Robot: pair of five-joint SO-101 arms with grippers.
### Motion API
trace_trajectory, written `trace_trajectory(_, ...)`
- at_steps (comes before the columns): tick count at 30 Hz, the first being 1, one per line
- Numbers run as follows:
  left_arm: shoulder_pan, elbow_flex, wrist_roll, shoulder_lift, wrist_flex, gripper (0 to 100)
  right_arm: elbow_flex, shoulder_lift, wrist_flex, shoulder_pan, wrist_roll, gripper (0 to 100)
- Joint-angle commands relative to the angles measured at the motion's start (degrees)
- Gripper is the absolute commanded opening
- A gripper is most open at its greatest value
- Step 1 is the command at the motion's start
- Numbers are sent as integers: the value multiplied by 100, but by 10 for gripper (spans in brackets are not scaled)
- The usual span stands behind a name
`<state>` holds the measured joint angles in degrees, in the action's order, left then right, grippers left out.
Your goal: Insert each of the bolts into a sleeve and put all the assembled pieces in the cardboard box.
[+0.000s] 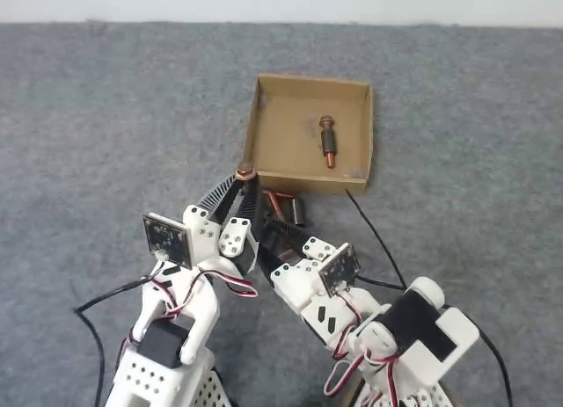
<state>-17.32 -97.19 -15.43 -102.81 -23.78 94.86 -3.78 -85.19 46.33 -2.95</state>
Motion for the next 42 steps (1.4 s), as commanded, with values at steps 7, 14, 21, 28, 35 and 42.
trace_trajectory(7,-9,101,-70,-149,264,12,141,84,31,22,132,6)
trace_trajectory(14,-9,101,-70,-158,264,12,88,75,40,-92,132,6)
trace_trajectory(21,-9,75,-70,-158,264,12,0,75,40,-233,132,6)
trace_trajectory(28,-18,75,-79,-158,264,12,-334,75,558,-259,132,6)
trace_trajectory(35,-185,75,-70,-158,-35,12,-352,127,549,-268,132,6)
trace_trajectory(42,-202,75,-70,-158,-53,12,-343,84,119,-268,176,6)
